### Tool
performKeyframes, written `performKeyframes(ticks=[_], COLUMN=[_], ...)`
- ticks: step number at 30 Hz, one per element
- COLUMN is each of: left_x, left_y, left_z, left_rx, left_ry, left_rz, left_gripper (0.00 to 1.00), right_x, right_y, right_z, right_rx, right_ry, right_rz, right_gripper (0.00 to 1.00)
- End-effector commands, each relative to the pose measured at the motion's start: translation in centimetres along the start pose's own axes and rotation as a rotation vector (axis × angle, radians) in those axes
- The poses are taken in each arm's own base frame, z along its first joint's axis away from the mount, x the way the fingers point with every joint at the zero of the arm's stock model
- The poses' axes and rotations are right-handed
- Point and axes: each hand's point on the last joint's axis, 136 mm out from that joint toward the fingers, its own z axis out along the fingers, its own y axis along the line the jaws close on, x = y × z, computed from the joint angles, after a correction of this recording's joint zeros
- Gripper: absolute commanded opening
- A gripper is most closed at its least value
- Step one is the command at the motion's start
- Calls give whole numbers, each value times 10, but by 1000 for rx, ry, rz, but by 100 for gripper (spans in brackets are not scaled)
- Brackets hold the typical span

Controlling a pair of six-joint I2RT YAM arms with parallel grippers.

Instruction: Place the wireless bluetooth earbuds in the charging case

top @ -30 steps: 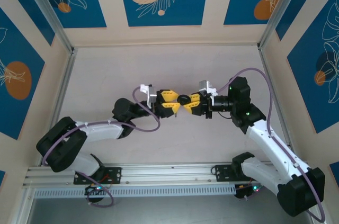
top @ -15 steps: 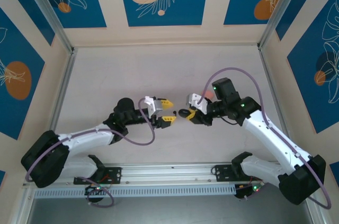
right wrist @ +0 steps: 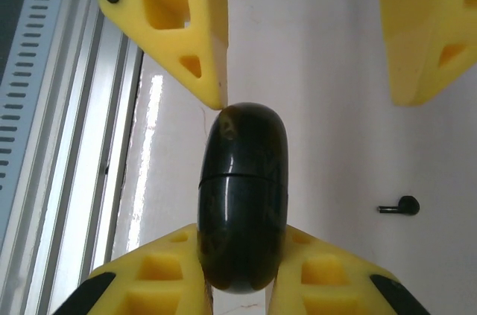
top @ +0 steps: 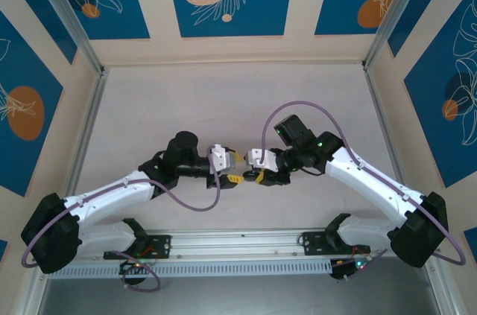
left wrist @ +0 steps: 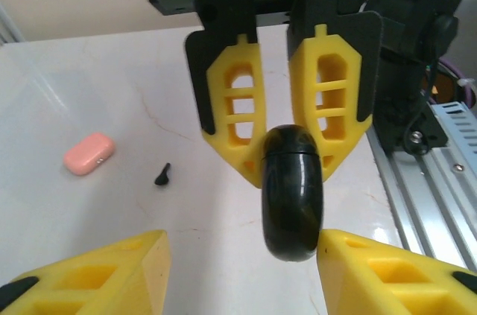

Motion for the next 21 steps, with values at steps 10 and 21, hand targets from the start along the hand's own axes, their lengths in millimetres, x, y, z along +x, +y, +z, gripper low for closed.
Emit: performKeyframes(ticks=[10, 21], left_x=[-10, -36], left_y=[-16, -5], left_z=[8, 2], left_rx=[102, 12], left_ry=[-6, -171], left_rz=[27, 17], left_gripper=[28, 16], right_x=[-25, -37], right_y=[-3, -15], right_z=[2, -35], right_rx=[-28, 67], right_ry=[-67, -342], right_rz=[-70, 24], right_gripper=[18, 48])
